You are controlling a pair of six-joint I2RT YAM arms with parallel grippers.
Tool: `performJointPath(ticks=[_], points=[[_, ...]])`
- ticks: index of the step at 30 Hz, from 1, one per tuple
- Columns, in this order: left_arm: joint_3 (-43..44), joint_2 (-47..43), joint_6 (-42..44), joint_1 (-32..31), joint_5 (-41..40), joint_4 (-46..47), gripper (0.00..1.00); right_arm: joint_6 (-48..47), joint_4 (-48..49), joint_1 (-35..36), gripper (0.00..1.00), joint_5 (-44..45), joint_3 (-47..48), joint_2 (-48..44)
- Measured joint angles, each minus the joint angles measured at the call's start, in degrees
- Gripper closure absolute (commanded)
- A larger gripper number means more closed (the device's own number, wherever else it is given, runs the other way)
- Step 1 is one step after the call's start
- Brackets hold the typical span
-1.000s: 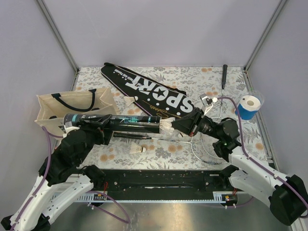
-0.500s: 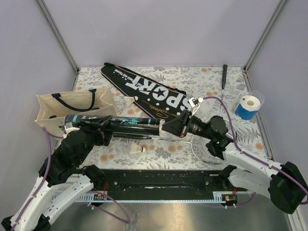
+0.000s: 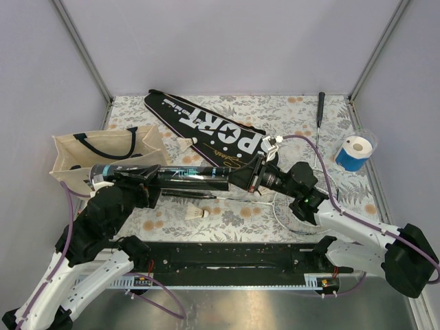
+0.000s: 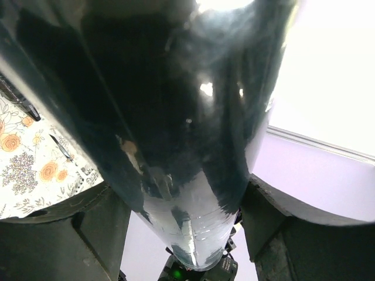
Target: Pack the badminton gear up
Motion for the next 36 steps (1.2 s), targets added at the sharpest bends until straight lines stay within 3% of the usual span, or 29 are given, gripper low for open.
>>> performJointPath(ticks=[9,13,17,21,29,36], points=[[0.0,0.2,1.2,0.3,-0.5,-0.9,0.73,0.8,1.3,1.5,0.95,1.6,0.8,4.2],[0.0,0.2,1.6,0.5,-1.0,-0.9,0.73,1.8,2.4,1.6,0.78,1.7,1.2,5.7],[-0.3,0.2,1.5,0.5,-1.2,-0.9,0.74,1.7,1.5,2.0,0.5,2.4,1.2,4.5],[-0.4,0.1,1.0,0.4,-0.3,-0.2,0.74,-1.1,-2.5,2.4,0.44,4.4,0.5,-1.3],[-0.5,-0.7,1.0,0.1,0.9,0.5,0.74,-7.6,-17.1,2.5,0.43,11.2,-0.9,-16.0],[-0.7,-1.8,0.9,0.1,0.8,0.1,0.74,-15.7,-30.4,2.5,0.35,18.0,-0.4,-23.5]])
